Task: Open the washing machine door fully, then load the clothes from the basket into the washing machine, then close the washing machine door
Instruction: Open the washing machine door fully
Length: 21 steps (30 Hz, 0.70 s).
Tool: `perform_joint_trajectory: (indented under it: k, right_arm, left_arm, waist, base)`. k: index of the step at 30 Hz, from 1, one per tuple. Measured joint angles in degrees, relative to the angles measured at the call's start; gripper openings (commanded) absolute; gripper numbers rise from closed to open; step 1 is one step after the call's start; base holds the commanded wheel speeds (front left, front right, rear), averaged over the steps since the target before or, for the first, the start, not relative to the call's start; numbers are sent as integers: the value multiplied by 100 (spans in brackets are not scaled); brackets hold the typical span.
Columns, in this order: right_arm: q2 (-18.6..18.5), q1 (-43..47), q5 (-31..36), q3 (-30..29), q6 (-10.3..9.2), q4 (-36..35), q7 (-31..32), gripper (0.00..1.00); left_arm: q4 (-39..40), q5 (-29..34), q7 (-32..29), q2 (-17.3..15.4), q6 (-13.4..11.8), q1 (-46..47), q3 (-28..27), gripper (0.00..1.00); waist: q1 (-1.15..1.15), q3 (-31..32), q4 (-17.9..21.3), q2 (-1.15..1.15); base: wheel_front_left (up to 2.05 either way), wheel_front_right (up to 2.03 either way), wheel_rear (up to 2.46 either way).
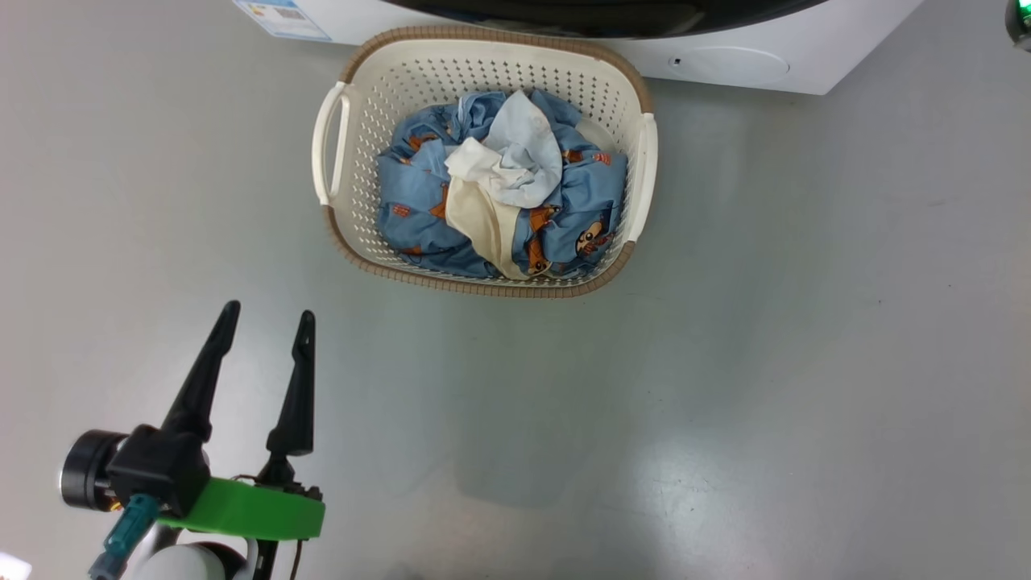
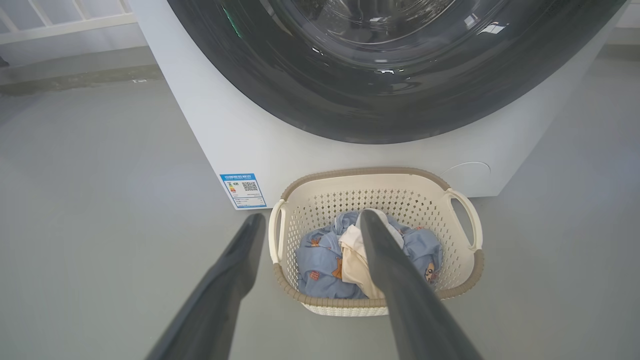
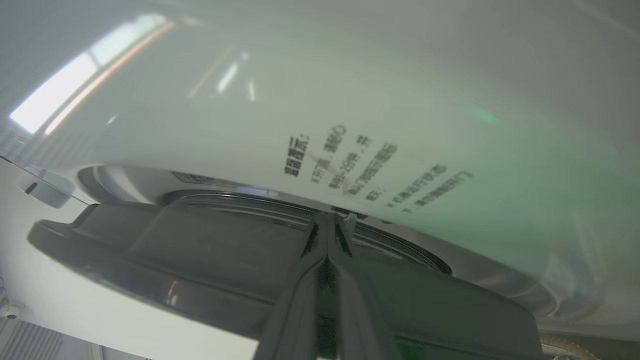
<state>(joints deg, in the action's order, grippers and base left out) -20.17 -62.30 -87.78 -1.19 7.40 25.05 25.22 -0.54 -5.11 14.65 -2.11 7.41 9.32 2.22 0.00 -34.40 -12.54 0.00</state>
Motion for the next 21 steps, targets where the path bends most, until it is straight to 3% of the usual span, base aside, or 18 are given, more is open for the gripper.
perform_joint_trajectory:
  k: [21]
  right_arm:
    - [-60, 40, -3, 724, -58, 23, 336, 0]
  left_arm:
    - [-29, -86, 0, 3, 0, 16, -116, 100]
  waist:
    - [0, 205, 174, 0]
  base:
    - [0, 0, 0]
